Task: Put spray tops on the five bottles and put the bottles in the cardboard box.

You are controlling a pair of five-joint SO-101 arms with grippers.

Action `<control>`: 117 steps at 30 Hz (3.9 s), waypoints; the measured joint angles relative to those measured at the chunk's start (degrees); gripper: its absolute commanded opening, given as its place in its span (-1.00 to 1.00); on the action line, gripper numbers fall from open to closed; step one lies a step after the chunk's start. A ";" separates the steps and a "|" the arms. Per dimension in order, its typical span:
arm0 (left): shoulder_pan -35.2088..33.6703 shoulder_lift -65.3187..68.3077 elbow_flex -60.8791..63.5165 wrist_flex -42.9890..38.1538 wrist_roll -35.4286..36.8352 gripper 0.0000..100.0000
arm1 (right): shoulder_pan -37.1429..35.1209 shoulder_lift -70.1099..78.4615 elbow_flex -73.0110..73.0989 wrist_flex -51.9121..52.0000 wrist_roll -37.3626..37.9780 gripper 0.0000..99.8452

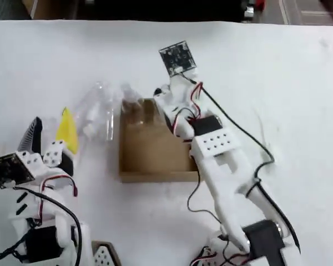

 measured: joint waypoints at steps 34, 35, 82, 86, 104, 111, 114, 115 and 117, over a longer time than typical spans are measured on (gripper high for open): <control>0.18 0.00 0.00 0.00 0.00 -0.57 | -2.90 2.81 0.18 -5.10 0.00 -0.97; 0.18 0.00 0.00 0.00 0.00 -0.57 | -2.90 2.81 0.18 -5.10 0.00 -0.97; 0.26 0.09 0.00 0.00 0.00 -0.57 | -3.16 7.12 0.18 -6.15 3.87 -0.54; 0.26 0.09 0.00 0.00 0.00 -0.57 | -3.16 7.12 0.18 -6.15 3.96 -0.54; 0.26 -0.26 0.79 0.00 0.00 -0.57 | -2.99 6.24 -27.34 18.81 0.53 -0.54; 0.26 0.09 1.05 0.00 0.00 -0.57 | 3.43 -5.80 -31.65 32.18 0.53 -0.71; 0.26 0.09 1.05 0.00 0.00 -0.57 | 8.35 -10.99 -31.82 36.92 0.53 -0.98; 0.26 0.09 1.05 0.00 0.00 -0.57 | 10.11 -12.57 -31.82 38.51 0.53 -0.97; 0.26 0.09 1.05 0.00 0.00 -0.57 | 14.07 -15.03 -31.82 41.85 0.53 -0.90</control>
